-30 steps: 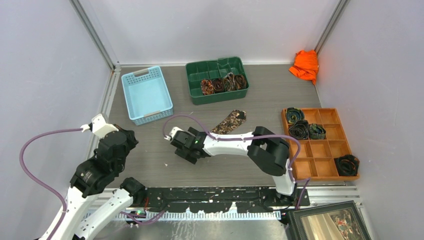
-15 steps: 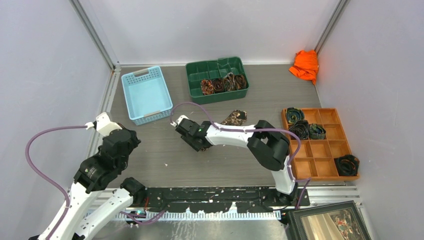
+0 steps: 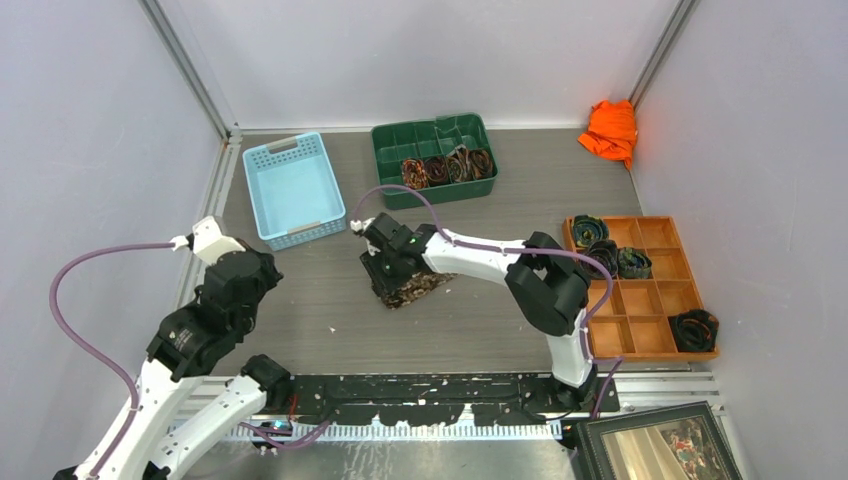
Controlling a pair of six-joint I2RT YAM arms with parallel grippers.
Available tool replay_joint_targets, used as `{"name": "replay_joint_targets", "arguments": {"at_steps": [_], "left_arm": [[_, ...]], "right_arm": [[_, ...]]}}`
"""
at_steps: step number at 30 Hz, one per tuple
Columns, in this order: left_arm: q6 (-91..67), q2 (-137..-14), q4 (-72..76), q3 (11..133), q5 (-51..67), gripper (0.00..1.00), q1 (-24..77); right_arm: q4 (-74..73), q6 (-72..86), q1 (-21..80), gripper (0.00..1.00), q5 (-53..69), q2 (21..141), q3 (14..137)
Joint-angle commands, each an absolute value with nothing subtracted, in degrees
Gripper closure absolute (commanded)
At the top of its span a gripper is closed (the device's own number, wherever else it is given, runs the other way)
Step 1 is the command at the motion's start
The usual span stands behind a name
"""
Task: Roll the ties
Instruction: Roll the tie at the center of the board.
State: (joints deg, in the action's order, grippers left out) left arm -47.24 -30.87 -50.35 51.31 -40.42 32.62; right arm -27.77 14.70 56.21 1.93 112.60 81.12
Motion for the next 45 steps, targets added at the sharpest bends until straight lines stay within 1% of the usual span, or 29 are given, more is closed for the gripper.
{"name": "replay_joint_targets", "arguments": {"at_steps": [1, 4, 8, 14, 20, 25, 28, 30, 33, 35, 45], "left_arm": [[-45.4, -32.5, -45.9, 54.0, -39.3, 1.00, 32.8], [-45.0, -33.5, -44.7, 54.4, -38.3, 1.00, 32.8], [-44.3, -35.2, -42.8, 54.7, -36.6, 1.00, 32.8], [-44.7, -39.4, -39.4, 53.9, -32.6, 1.00, 32.8], [-45.4, -43.0, -34.7, 51.8, -28.7, 1.00, 32.9], [-45.4, -46.9, -31.4, 50.6, -26.5, 1.00, 32.8], [-45.4, -49.3, -29.6, 49.7, -25.5, 1.00, 32.8], [-45.5, -50.9, -28.5, 49.2, -24.9, 1.00, 32.8], [-45.6, -52.6, -26.9, 48.3, -24.0, 1.00, 32.9], [-45.5, -53.5, -25.8, 47.8, -23.4, 1.00, 32.9], [-45.1, -59.2, -21.1, 46.0, -21.3, 1.00, 33.0]], "right_arm": [[-20.9, 24.3, 54.8, 0.64, 19.7, 109.1, 80.6], [-12.6, 31.0, 52.7, 0.64, 27.4, 108.3, 76.5], [0.6, 39.5, 50.0, 0.65, 34.6, 107.0, 69.4], [10.7, 44.8, 46.9, 0.65, 37.0, 105.5, 60.8], [16.6, 46.9, 43.6, 0.65, 37.6, 102.6, 53.2], [16.5, 45.7, 42.3, 0.65, 37.5, 102.2, 50.5], [14.3, 43.8, 42.3, 0.62, 36.5, 101.5, 49.8], [11.3, 42.0, 42.2, 0.58, 35.1, 100.0, 49.9], [6.1, 38.8, 42.3, 0.44, 32.3, 97.0, 50.3], [3.0, 36.8, 42.3, 0.39, 30.1, 95.3, 50.9], [-5.7, 31.1, 42.2, 0.38, 18.5, 93.3, 51.6]]}}
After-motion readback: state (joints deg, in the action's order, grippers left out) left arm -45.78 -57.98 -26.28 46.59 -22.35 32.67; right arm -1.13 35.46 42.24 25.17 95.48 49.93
